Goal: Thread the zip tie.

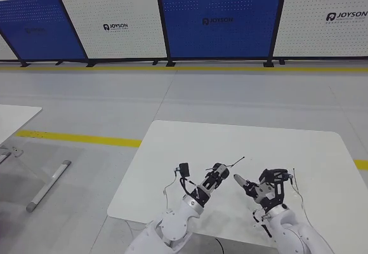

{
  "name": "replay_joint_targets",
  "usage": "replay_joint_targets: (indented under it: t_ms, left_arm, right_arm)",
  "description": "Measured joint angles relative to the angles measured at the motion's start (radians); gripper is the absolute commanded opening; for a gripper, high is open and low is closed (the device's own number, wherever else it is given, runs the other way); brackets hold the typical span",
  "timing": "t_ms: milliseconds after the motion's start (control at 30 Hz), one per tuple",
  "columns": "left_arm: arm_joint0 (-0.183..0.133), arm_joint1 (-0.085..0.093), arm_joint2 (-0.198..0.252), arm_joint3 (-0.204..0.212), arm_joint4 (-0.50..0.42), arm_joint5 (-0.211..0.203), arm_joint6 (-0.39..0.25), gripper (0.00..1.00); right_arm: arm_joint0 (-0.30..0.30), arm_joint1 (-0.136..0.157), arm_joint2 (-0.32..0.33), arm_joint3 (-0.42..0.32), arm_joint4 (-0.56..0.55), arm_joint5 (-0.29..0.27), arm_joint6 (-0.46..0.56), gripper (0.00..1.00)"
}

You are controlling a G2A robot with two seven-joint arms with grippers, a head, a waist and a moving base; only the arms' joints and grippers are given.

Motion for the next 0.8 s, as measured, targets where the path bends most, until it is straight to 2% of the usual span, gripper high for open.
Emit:
replay_joint_targets:
  t_ms: [33, 67, 133, 267, 300, 367, 600, 800]
  left_arm:
    - [0.0, 0.0, 0.001, 0.0, 0.002, 0.0, 0.001, 0.0]
    - [-0.001, -0.001, 0.003, 0.001, 0.004, 0.001, 0.002, 0.0]
    - [-0.001, -0.001, 0.004, 0.002, 0.005, 0.001, 0.004, 0.0]
    - [-0.001, -0.002, 0.006, 0.003, 0.004, 0.0, 0.001, 0.0]
    - [-0.001, -0.002, 0.007, 0.003, 0.004, 0.0, 0.001, 0.0]
    - [-0.002, -0.002, 0.008, 0.002, 0.004, 0.001, 0.0, 0.0]
    - [-0.006, -0.004, 0.017, 0.011, -0.004, 0.007, -0.02, 0.0]
    - [-0.012, -0.006, 0.027, 0.018, -0.001, 0.01, -0.018, 0.0]
  right_arm:
    - [0.001, -0.001, -0.003, -0.001, -0.005, 0.005, -0.004, 0.65]
    - [0.003, -0.002, -0.006, -0.001, -0.011, 0.011, -0.006, 0.6]
    - [0.005, -0.003, -0.011, -0.001, -0.02, 0.018, -0.005, 0.62]
    - [0.011, -0.005, -0.019, -0.001, -0.03, 0.013, 0.01, 0.6]
    - [0.012, -0.005, -0.021, -0.002, -0.032, 0.01, 0.013, 0.52]
    - [0.014, -0.005, -0.024, -0.003, -0.036, 0.004, 0.021, 0.45]
    - [0.017, -0.005, -0.022, -0.007, -0.032, -0.02, 0.043, 0.47]
    - [0.018, -0.005, -0.02, -0.005, -0.033, -0.037, 0.054, 0.44]
